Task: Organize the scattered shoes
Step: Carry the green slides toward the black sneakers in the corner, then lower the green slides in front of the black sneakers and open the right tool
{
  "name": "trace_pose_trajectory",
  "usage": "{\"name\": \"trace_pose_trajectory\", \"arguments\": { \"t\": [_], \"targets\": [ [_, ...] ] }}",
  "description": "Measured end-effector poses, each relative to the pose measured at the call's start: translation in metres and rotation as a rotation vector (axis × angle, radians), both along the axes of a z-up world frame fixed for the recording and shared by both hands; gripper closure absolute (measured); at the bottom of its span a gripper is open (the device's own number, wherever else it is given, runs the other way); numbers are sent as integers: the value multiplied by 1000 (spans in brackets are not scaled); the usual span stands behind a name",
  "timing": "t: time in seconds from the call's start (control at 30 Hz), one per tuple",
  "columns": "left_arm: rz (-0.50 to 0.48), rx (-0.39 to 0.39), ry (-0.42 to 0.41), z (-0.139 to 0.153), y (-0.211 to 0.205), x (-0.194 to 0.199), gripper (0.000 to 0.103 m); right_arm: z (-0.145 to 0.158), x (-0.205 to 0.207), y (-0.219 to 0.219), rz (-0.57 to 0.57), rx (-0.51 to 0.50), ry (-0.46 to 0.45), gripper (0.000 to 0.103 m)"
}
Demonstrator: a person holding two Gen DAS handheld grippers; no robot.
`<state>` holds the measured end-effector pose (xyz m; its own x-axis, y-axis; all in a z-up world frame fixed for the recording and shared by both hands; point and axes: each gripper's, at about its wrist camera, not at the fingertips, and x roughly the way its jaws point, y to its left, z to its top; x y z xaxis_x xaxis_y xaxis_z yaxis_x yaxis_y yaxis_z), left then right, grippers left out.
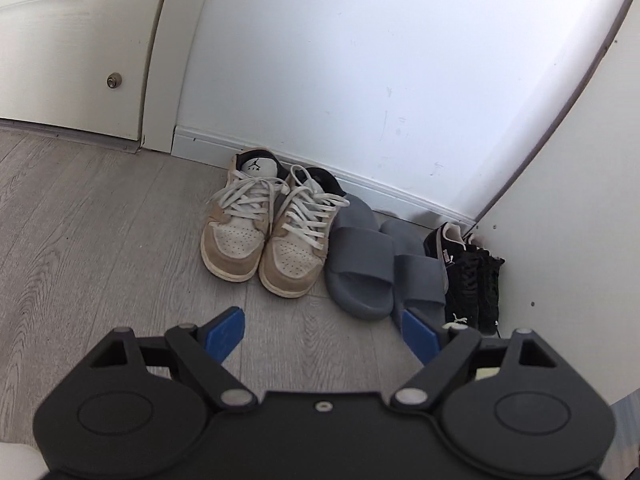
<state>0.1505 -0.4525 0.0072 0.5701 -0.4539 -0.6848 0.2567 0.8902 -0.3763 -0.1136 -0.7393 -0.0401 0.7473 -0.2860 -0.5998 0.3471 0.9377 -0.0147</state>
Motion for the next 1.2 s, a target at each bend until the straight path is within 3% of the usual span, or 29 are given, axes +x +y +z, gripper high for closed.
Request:
{"name": "trace_pose_trajectory", "arguments": {
  "t": [0.2, 0.33, 0.4, 0.73, 1.0, 1.2],
  "targets": [
    [88, 62, 21, -17, -51, -7, 17, -29, -28, -69, 98, 37, 28, 74],
    [47, 113, 30, -25, -78, -6, 17, -52, -37, -99, 132, 69, 34, 73],
    [17, 134, 22, -29, -85, -5, 17, -64, -29, -101, 155, 9, 35, 73],
    [-89, 181, 6, -60, -101, 4, 17, -116, -32, -127, 155, 37, -4, 70],
    [-72, 170, 44, -68, -94, 11, 17, -125, -40, -174, -30, 146, -30, 67],
    [-66, 160, 56, -68, -93, 7, 17, -123, -37, -164, -58, 123, -7, 63]
  ]
}}
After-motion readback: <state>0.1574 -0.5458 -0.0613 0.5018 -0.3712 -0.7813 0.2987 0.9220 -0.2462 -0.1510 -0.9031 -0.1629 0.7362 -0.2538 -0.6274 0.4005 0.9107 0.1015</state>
